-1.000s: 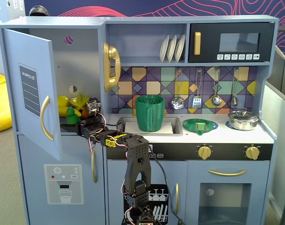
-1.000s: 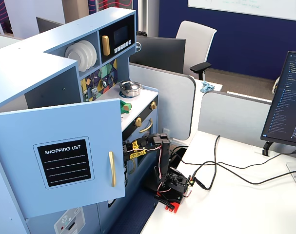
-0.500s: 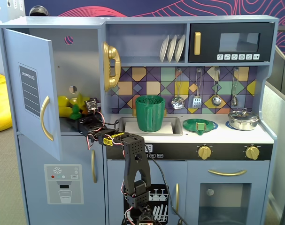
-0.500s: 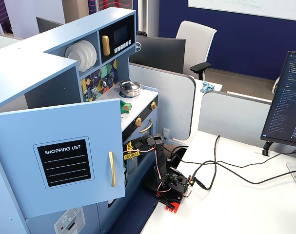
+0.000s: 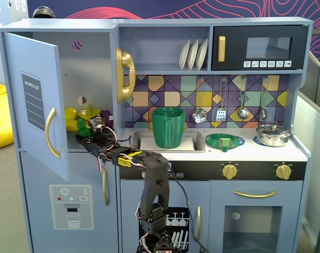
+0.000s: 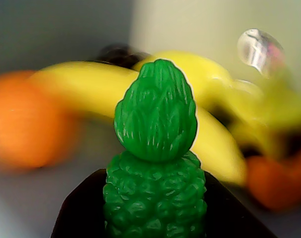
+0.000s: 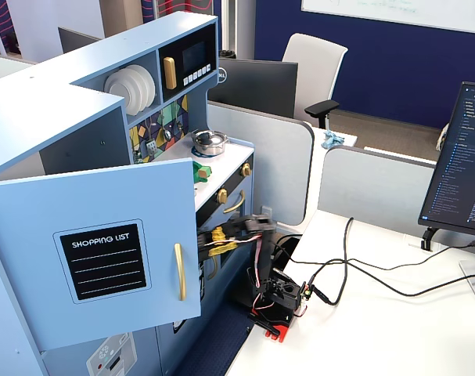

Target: Pick up the green pineapple from the left cabinet and place it in the green recipient

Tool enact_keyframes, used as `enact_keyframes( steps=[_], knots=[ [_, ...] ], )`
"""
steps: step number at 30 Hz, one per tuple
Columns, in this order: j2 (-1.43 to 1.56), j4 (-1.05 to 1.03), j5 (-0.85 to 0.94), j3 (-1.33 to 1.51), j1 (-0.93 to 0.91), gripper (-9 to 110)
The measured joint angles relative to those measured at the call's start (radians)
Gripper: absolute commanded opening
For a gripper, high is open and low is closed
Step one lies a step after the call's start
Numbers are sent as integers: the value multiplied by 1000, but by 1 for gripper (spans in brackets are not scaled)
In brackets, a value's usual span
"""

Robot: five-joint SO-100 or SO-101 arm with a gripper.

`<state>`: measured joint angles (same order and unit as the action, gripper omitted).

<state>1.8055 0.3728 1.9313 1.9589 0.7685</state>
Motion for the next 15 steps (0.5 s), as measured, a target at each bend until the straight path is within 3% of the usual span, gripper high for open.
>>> enact_keyframes(
  steps=[9, 15],
  knots=[
    [776, -508, 109, 282, 35, 0],
    [1020, -868, 29, 213, -235, 0]
  ],
)
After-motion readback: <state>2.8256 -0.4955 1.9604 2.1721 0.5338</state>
